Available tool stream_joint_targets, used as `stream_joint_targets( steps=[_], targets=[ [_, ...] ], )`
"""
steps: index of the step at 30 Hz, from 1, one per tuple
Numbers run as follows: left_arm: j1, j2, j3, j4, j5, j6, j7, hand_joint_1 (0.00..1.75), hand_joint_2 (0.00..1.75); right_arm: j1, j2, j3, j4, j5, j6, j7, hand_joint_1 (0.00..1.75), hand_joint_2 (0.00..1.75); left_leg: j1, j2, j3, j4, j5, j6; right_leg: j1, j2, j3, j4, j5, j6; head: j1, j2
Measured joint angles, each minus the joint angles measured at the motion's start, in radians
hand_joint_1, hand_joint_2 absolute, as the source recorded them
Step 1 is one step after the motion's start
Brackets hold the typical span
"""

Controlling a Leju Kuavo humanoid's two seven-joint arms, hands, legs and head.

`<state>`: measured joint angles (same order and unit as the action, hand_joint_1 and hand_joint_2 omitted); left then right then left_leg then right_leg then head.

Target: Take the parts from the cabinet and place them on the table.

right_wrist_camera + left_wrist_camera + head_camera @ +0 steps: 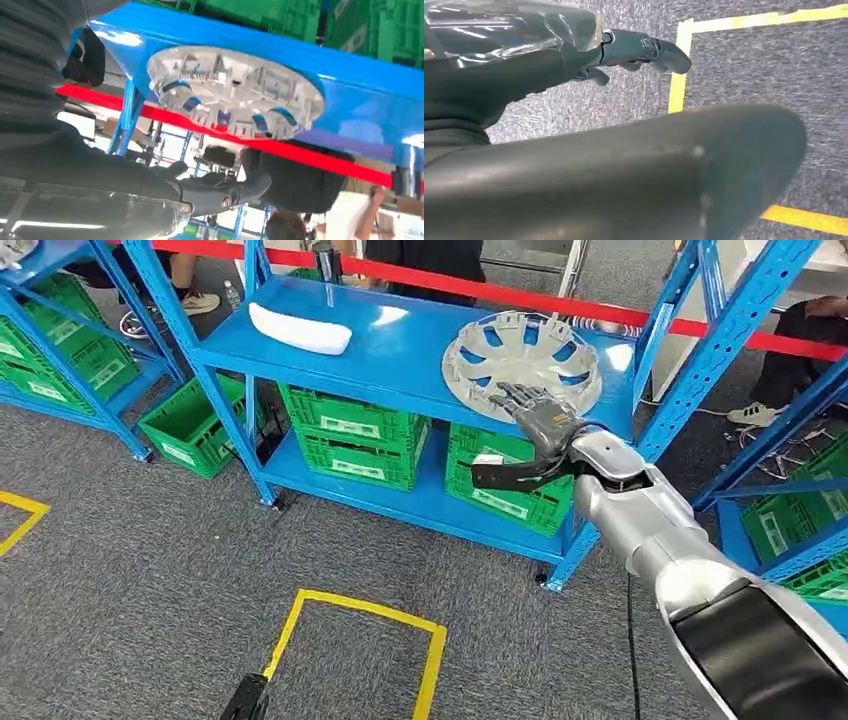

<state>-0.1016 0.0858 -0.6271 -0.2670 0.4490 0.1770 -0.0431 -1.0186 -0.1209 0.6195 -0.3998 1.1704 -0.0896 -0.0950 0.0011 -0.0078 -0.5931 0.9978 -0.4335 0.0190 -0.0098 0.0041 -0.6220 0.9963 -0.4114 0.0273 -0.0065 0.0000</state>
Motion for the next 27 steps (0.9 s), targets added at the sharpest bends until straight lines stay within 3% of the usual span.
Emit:
stream_joint_targets(
  steps=[2, 3, 4, 5, 8, 9, 10, 11, 13, 14, 15, 18, 19, 20, 22, 24, 25, 26, 27],
  targets=[
    [0.001, 0.001, 0.000, 0.000, 0.000, 0.001, 0.000, 0.00, 0.00, -0.001, 0.001, 0.003, 0.000, 0.000, 0.007, -0.002, 0.00, 1.75, 0.003, 0.001, 0.000, -0.002, 0.000, -0.007, 0.006, 0.000, -0.001, 0.003, -0.002, -0.012, 0.000, 0.000],
    [0.001, 0.002, 0.000, 0.000, 0.002, 0.002, 0.000, 0.00, 0.00, -0.003, 0.001, 0.003, 0.000, 0.000, 0.009, -0.003, 0.00, 1.75, 0.003, 0.001, 0.001, 0.000, -0.003, -0.012, 0.002, 0.001, 0.001, -0.001, 0.000, -0.018, 0.000, 0.000],
    [0.001, 0.002, 0.000, 0.000, 0.002, 0.002, 0.000, 0.00, 0.00, -0.005, 0.005, 0.003, -0.002, 0.000, 0.015, -0.005, 0.00, 1.75, 0.008, 0.002, -0.007, 0.010, -0.013, -0.019, -0.010, 0.002, 0.007, -0.004, 0.001, -0.022, 0.000, 0.000],
    [0.001, 0.001, 0.000, 0.000, 0.003, 0.002, -0.002, 0.00, 0.00, -0.008, 0.008, 0.003, -0.003, 0.000, 0.016, -0.005, 0.00, 1.75, 0.009, 0.003, -0.022, 0.046, -0.034, -0.027, -0.011, 0.003, 0.010, -0.004, -0.002, -0.029, -0.003, 0.000],
    [0.001, 0.003, 0.000, 0.000, 0.005, 0.003, -0.002, 0.00, 0.00, -0.011, 0.019, 0.006, -0.003, 0.000, 0.024, -0.005, 0.00, 1.75, 0.014, 0.003, -0.146, 0.285, -0.132, -0.044, -0.010, 0.004, 0.015, -0.003, -0.008, -0.036, -0.002, 0.000],
    [0.002, 0.003, 0.000, 0.000, 0.005, 0.003, -0.003, 0.00, 0.00, -0.010, 0.020, 0.007, -0.002, 0.000, 0.026, -0.005, 0.00, 1.75, 0.015, 0.003, -0.174, 0.323, -0.132, -0.046, -0.009, 0.004, 0.016, -0.003, -0.009, -0.037, -0.002, 0.000],
    [0.002, 0.003, 0.000, 0.000, 0.005, 0.003, -0.003, 0.00, 0.00, -0.010, 0.022, 0.008, -0.002, 0.000, 0.026, -0.006, 0.00, 1.75, 0.017, 0.004, -0.176, 0.312, -0.109, -0.045, -0.009, 0.005, 0.018, -0.003, -0.010, -0.038, -0.002, 0.000],
    [0.002, 0.003, 0.000, 0.000, 0.005, 0.003, -0.003, 0.00, 0.00, -0.011, 0.023, 0.008, -0.003, 0.000, 0.026, -0.007, 0.00, 1.75, 0.017, 0.004, -0.154, 0.253, -0.066, -0.043, -0.008, 0.006, 0.021, -0.003, -0.013, -0.036, -0.002, 0.000],
    [0.002, 0.005, 0.000, 0.000, 0.005, 0.003, -0.005, 0.00, 0.00, -0.014, 0.026, 0.008, -0.003, 0.000, 0.026, -0.008, 0.00, 1.75, 0.016, 0.004, -0.063, 0.060, 0.035, -0.028, -0.007, 0.008, 0.033, -0.003, -0.020, -0.033, -0.002, 0.000],
    [0.001, 0.008, 0.000, 0.000, 0.005, 0.003, -0.005, 0.00, 0.00, -0.015, 0.027, 0.008, -0.003, -0.001, 0.026, -0.009, 0.00, 1.75, 0.012, 0.004, -0.034, 0.013, 0.033, -0.020, -0.005, 0.008, 0.035, -0.004, -0.021, -0.031, -0.001, 0.000],
    [0.001, 0.008, 0.000, 0.000, 0.005, 0.003, -0.006, 0.00, 0.00, -0.019, 0.028, 0.009, -0.002, -0.001, 0.027, -0.010, 0.00, 1.75, 0.005, 0.005, -0.024, 0.000, 0.027, -0.015, 0.003, 0.009, 0.031, -0.003, -0.023, -0.027, -0.001, 0.000],
    [0.001, 0.010, 0.000, 0.000, 0.006, 0.003, -0.006, 0.00, 0.00, -0.018, 0.030, 0.011, -0.002, -0.001, 0.031, -0.010, 0.00, 1.75, 0.000, 0.007, -0.025, -0.001, 0.024, -0.003, -0.001, 0.008, 0.033, -0.009, -0.023, -0.012, -0.002, 0.000],
    [0.001, 0.010, 0.001, 0.000, 0.006, 0.003, -0.006, 0.00, 0.00, -0.019, 0.030, 0.011, -0.003, -0.001, 0.031, -0.010, 0.00, 1.75, 0.011, 0.008, -0.012, -0.020, 0.033, 0.009, 0.000, 0.005, 0.027, -0.001, -0.030, -0.008, -0.001, 0.000],
    [0.000, 0.007, 0.001, 0.000, 0.006, 0.003, -0.006, 0.00, 0.00, -0.020, 0.028, 0.011, -0.003, -0.002, 0.031, -0.010, 0.00, 1.75, 0.009, 0.009, -0.007, -0.026, 0.034, 0.013, 0.000, 0.003, 0.014, 0.027, -0.044, -0.009, 0.000, 0.000],
    [0.000, 0.007, 0.001, 0.000, 0.006, 0.003, -0.006, 0.00, 0.00, -0.018, 0.028, 0.011, -0.003, -0.003, 0.033, -0.010, 0.00, 1.75, 0.008, 0.008, -0.006, -0.026, 0.034, 0.017, -0.002, 0.004, -0.061, 0.177, -0.103, -0.018, 0.000, 0.000],
    [0.003, 0.007, 0.001, 0.001, 0.006, 0.002, -0.006, 0.00, 0.00, -0.007, 0.026, 0.014, 0.000, -0.004, 0.036, -0.011, 0.00, 1.75, 0.008, 0.006, -0.006, -0.024, 0.032, 0.019, -0.003, 0.004, -0.142, 0.321, -0.141, -0.014, 0.000, 0.000],
    [0.004, 0.007, 0.001, 0.001, 0.005, 0.001, -0.006, 0.00, 0.00, -0.002, 0.024, 0.015, 0.000, -0.004, 0.036, -0.011, 0.00, 1.75, 0.008, 0.004, -0.004, -0.024, 0.031, 0.019, -0.005, 0.004, -0.151, 0.322, -0.132, -0.007, 0.000, 0.000],
    [0.006, 0.006, 0.001, 0.001, 0.004, 0.000, -0.006, 0.00, 0.00, -0.001, 0.024, 0.016, 0.000, -0.004, 0.036, -0.011, 0.00, 1.75, 0.008, 0.003, -0.002, -0.023, 0.028, 0.017, -0.007, 0.003, -0.133, 0.275, -0.103, 0.005, 0.000, 0.000],
    [0.006, 0.005, 0.001, 0.001, 0.004, 0.000, -0.006, 0.00, 0.00, -0.001, 0.024, 0.016, 0.000, -0.004, 0.036, -0.011, 0.00, 1.75, 0.008, 0.002, 0.000, -0.021, 0.026, 0.014, -0.009, 0.002, -0.096, 0.190, -0.066, 0.015, 0.000, 0.000]
  ],
)
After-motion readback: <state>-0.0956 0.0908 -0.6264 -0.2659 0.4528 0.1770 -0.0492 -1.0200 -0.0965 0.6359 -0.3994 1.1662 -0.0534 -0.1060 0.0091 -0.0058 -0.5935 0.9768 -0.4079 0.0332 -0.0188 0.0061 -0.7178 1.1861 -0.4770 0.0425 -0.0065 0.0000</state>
